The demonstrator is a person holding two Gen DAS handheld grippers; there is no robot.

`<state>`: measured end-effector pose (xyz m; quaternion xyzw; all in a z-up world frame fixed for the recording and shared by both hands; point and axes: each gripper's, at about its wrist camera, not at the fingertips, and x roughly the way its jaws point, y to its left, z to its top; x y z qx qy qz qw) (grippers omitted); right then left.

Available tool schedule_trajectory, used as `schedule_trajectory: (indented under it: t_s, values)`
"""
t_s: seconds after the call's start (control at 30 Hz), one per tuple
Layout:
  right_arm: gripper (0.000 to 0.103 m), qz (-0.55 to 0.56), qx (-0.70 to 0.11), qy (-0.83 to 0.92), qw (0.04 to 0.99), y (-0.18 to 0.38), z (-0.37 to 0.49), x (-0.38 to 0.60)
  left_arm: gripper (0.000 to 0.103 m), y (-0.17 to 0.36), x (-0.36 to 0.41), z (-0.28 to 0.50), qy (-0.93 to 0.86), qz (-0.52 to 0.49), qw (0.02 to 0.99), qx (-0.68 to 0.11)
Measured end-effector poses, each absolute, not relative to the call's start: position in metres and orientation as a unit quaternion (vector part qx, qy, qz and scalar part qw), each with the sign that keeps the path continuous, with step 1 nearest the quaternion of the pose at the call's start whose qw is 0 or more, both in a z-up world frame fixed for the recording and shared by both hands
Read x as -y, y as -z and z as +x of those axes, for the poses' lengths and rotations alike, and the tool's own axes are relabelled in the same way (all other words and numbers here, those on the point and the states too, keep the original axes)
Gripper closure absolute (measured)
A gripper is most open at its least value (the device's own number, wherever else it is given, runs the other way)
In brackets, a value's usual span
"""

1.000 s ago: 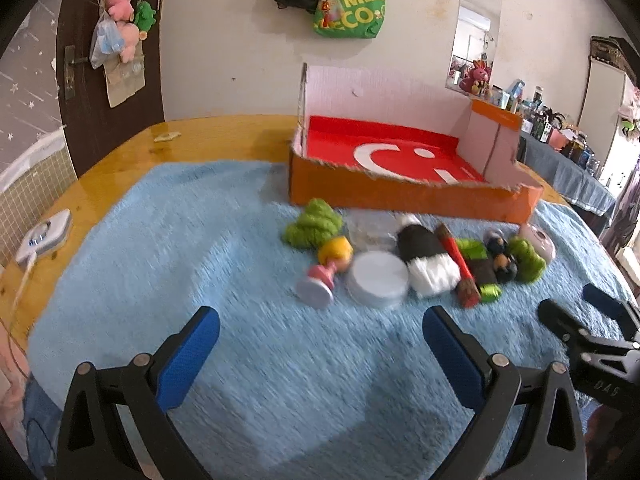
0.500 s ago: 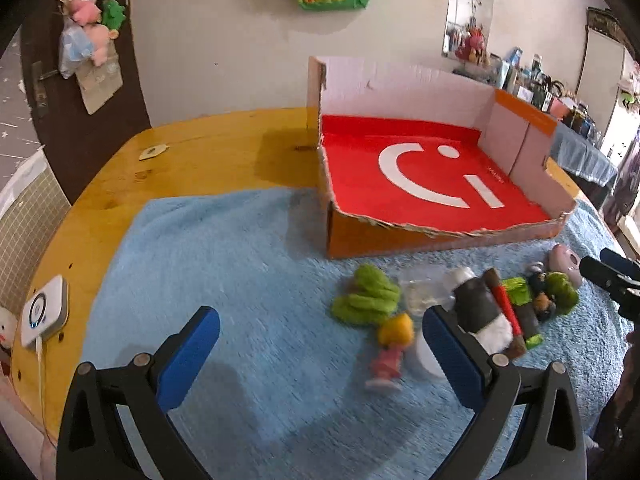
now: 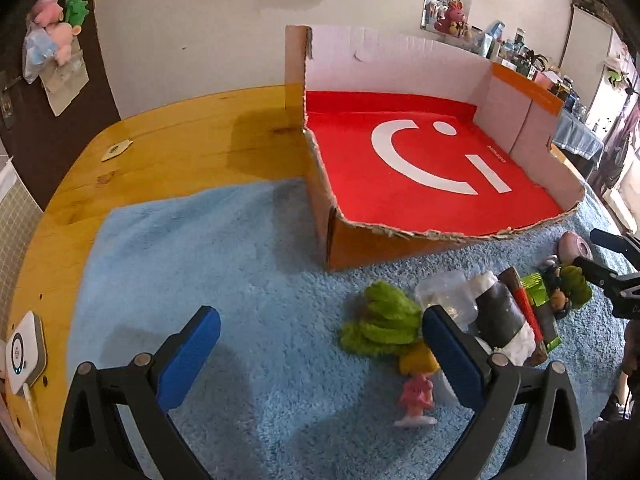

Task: Organize objects
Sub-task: 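Grasp the pink round speaker with the right gripper while the left gripper grasps green yarn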

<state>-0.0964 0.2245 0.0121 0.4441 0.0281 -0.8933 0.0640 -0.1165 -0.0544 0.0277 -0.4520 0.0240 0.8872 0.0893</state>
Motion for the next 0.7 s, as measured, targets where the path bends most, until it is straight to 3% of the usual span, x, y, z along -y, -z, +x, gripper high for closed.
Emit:
schedule_trajectory:
  t_s: [0.3, 0.4, 0.53, 0.6, 0.7]
  values:
    - [0.002, 0.445, -0.034, 0.891, 0.079, -0.013, -0.102, -0.223, 0.018, -0.023, 0.054, -0.122, -0.88, -0.459, 0.123, -0.002]
    - [0.017, 0.441, -0.04, 0.892, 0.091, -0.014, -0.099, -0.219, 0.027, -0.025, 0.052, -0.12, -0.879, -0.456, 0.139, -0.003]
    - [0.051, 0.441, -0.041, 0.89, 0.108, -0.013, -0.096, -0.213, 0.043, -0.028, 0.051, -0.115, -0.876, -0.455, 0.159, 0.002]
    - [0.057, 0.439, -0.048, 0.891, 0.108, -0.013, -0.093, -0.211, 0.05, -0.028, 0.049, -0.113, -0.874, -0.457, 0.167, 0.006]
    - [0.057, 0.437, -0.05, 0.891, 0.109, -0.013, -0.091, -0.211, 0.064, -0.03, 0.047, -0.108, -0.872, -0.456, 0.177, 0.009]
